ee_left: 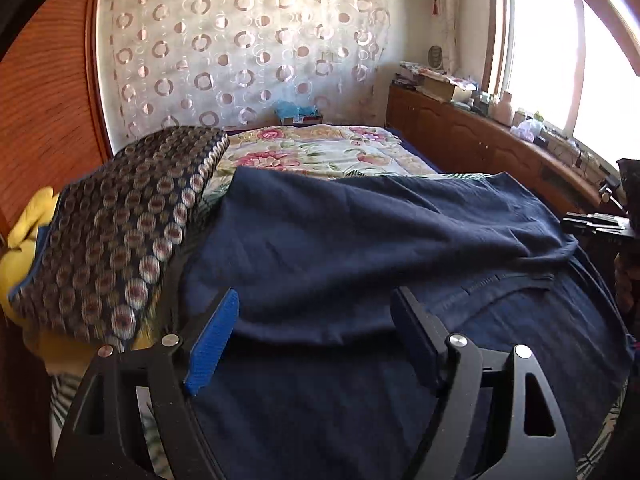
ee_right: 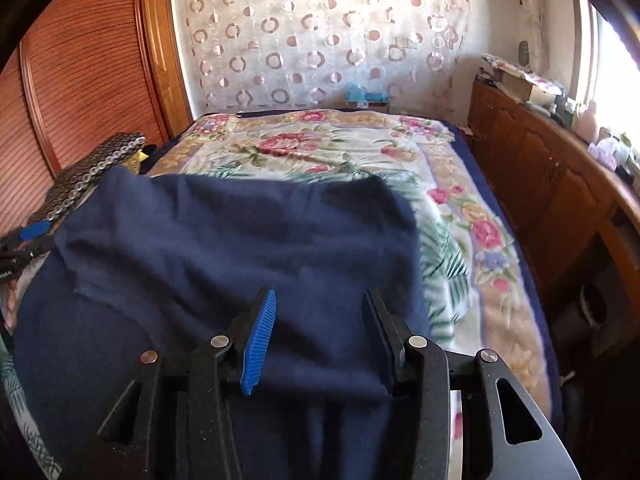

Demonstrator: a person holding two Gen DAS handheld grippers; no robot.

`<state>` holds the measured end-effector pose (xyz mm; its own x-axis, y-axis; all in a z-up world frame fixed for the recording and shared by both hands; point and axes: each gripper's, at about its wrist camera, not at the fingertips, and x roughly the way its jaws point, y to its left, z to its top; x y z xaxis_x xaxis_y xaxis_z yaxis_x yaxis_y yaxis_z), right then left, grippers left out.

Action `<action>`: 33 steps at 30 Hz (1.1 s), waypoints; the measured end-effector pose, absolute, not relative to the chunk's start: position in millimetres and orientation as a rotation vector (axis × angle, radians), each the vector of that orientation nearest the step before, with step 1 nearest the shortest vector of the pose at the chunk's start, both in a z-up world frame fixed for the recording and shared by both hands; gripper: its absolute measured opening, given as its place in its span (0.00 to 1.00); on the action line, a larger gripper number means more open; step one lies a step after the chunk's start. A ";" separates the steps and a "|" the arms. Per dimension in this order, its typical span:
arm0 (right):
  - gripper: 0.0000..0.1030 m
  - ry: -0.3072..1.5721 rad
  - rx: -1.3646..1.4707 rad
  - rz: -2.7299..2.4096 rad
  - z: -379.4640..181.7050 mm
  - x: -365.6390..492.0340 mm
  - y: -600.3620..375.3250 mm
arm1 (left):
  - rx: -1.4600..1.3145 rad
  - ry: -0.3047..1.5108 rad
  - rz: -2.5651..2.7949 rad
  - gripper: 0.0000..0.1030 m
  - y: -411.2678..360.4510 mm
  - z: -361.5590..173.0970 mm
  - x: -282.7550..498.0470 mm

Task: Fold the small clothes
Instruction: 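Move both grippers to the folded edge of the shirt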

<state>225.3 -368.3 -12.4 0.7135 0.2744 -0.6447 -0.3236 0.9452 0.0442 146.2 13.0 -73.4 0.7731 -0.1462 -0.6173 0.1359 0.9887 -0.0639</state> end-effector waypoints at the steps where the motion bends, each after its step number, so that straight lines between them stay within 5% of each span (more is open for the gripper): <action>1: 0.45 0.706 -0.070 0.328 -13.7 224.0 -369.9 | -0.019 0.666 -0.150 0.77 13.0 -75.7 140.4; 12: 0.45 0.744 -0.070 0.297 -28.0 210.8 -379.0 | -0.027 0.691 -0.134 0.77 20.7 -88.8 122.6; 15: 0.57 0.765 -0.063 0.299 -25.7 209.6 -383.0 | -0.039 0.704 -0.132 0.77 23.1 -90.9 124.5; 33: 0.58 0.776 0.040 0.293 -27.8 232.7 -391.0 | -0.031 0.706 -0.133 0.74 34.5 -84.0 129.5</action>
<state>232.7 -391.0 -27.8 0.6755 0.2747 -0.6843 -0.2456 0.9588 0.1425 129.5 34.5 -84.0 0.7527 -0.1326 -0.6449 0.1118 0.9910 -0.0734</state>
